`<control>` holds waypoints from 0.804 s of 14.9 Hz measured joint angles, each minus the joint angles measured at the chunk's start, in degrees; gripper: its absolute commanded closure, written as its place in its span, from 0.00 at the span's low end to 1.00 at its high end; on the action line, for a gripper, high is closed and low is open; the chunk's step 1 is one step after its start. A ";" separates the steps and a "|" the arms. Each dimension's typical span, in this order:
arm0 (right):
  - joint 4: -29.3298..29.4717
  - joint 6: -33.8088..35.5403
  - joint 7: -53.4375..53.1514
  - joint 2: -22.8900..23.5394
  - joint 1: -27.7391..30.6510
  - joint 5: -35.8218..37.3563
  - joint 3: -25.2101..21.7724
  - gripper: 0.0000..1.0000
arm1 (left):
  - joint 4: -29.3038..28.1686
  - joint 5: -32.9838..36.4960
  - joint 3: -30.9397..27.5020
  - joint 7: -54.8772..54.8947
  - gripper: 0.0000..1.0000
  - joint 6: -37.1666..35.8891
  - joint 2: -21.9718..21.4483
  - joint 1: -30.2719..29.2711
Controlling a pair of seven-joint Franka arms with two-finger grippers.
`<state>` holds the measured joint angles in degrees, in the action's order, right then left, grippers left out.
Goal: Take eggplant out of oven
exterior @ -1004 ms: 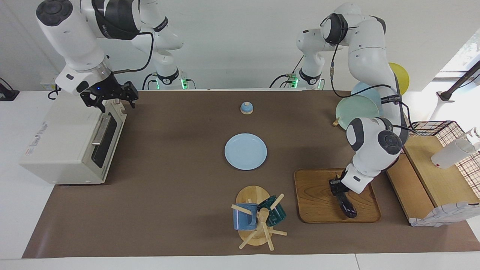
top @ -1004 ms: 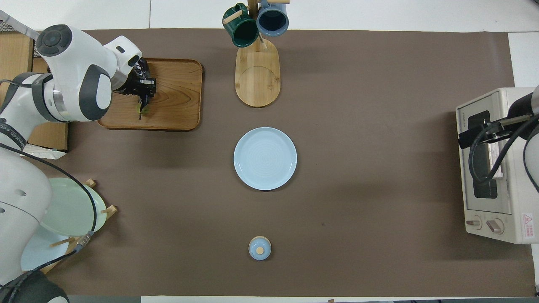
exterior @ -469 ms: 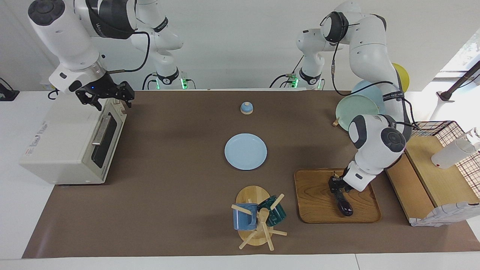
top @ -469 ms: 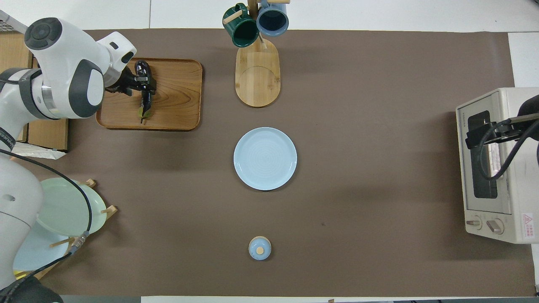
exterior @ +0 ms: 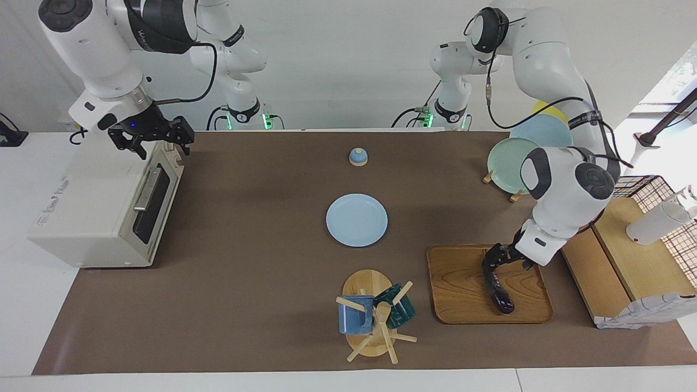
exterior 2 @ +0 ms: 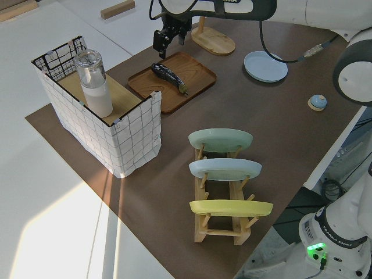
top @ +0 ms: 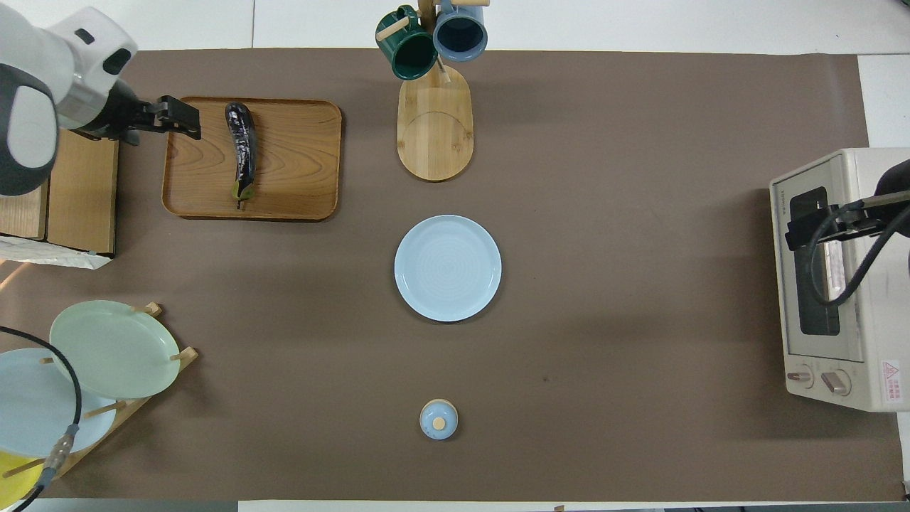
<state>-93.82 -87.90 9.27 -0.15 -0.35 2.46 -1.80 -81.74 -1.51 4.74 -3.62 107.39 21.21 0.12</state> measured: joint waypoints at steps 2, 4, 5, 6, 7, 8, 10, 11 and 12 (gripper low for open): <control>0.00 0.00 0.00 0.00 0.00 -0.11 0.02 0.00 | 0.02 0.00 -0.60 -0.07 0.00 -5.41 -4.69 -0.04; 0.00 0.00 -0.01 -0.04 0.00 -0.92 0.00 0.00 | 0.01 0.00 -0.80 -0.16 0.00 -11.26 -9.23 -0.05; 0.01 0.00 -0.02 -0.10 0.00 -1.21 -0.01 0.00 | -0.04 0.00 -0.80 -0.23 0.00 -14.29 -11.35 -0.04; 0.01 0.00 -0.02 -0.17 0.00 -1.27 -0.01 0.00 | -0.31 0.00 -0.80 -0.30 0.00 -16.87 -13.36 -0.04; 0.02 0.00 -0.02 -0.24 0.00 -1.29 0.01 0.00 | -0.92 0.00 -0.80 -0.36 0.00 -18.72 -15.23 -0.04; 0.02 0.00 -0.02 -0.30 -0.01 -1.30 0.06 0.00 | -2.05 0.00 -0.80 -0.47 0.00 -20.06 -17.03 -0.04; 0.02 0.00 -0.02 -0.41 -0.02 -1.32 0.16 0.00 | -5.84 0.00 -0.80 -0.95 0.00 -21.69 -20.26 -0.04; 0.02 0.00 -0.02 -0.44 -0.01 -1.32 0.16 0.00 | -8.21 0.00 -0.80 -1.04 0.00 -21.72 -21.60 -0.04; 0.02 0.00 -0.02 -0.46 -0.02 -1.32 0.17 0.00 | -10.58 0.00 -0.80 -1.05 0.00 -21.62 -22.76 -0.04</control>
<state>-93.79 -87.90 9.25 -0.60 -0.36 1.14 -1.63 -92.32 -1.51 3.94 -4.67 85.77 -1.56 0.07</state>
